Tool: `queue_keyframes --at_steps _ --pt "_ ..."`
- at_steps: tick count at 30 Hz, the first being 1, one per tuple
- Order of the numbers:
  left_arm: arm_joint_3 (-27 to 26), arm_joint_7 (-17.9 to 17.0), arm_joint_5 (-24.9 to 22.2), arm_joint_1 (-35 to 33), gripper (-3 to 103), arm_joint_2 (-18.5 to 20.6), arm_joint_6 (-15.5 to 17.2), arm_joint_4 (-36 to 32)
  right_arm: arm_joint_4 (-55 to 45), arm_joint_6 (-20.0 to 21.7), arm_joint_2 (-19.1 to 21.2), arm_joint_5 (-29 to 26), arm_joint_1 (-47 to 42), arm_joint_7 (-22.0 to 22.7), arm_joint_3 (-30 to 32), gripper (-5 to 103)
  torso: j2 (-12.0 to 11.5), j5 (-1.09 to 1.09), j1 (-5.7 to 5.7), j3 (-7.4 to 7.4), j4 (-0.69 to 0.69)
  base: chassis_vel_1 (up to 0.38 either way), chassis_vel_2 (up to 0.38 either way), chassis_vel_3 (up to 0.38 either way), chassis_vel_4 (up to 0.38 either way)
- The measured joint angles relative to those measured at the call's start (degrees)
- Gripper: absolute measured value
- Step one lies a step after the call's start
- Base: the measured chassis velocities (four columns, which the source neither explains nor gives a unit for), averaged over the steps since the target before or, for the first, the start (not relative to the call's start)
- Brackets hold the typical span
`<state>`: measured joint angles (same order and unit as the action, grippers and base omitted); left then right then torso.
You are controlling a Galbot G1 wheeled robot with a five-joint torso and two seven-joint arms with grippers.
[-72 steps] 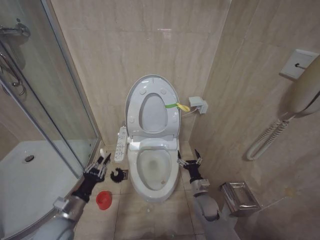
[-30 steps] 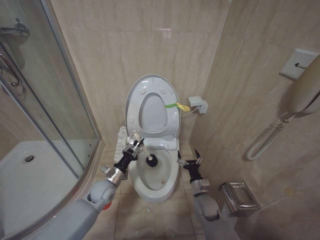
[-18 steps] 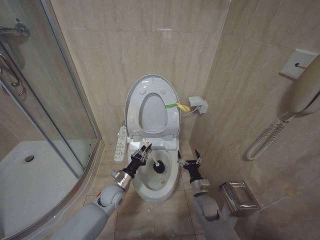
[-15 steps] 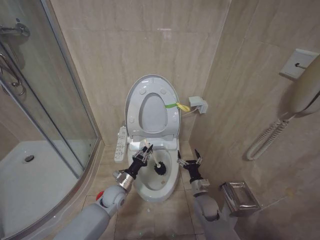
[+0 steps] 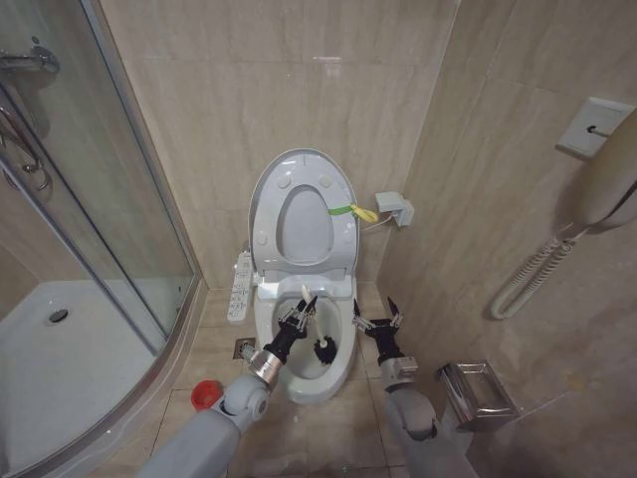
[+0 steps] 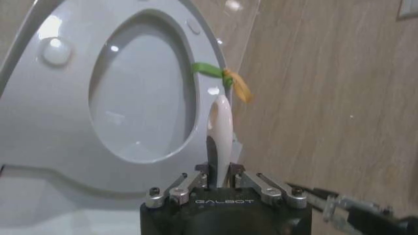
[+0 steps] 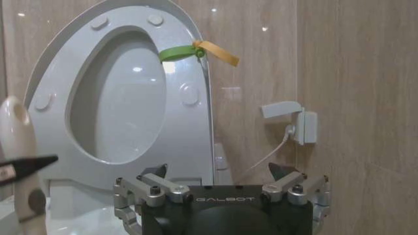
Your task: Open the toilet lid, clean the toilet bowl with a toilet brush, close the toilet lid, and flush.
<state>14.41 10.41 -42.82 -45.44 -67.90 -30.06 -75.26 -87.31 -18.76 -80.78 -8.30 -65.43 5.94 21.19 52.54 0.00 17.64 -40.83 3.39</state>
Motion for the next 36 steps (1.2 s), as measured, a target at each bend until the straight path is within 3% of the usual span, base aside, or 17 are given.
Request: queue_keyframes --at_steps 21,36 --pt "-1.7 6.7 1.2 5.6 19 -2.1 -5.0 15.8 0.0 0.0 0.0 0.0 0.0 0.0 0.0 100 0.0 -0.01 0.00 0.00 0.00 0.000 0.000 0.000 0.000" --pt "-2.0 15.2 0.8 11.1 19 -6.1 -10.9 28.0 0.0 0.0 0.0 0.0 0.0 0.0 0.0 100 0.0 -0.01 0.00 0.00 0.01 0.000 0.000 0.000 0.000"
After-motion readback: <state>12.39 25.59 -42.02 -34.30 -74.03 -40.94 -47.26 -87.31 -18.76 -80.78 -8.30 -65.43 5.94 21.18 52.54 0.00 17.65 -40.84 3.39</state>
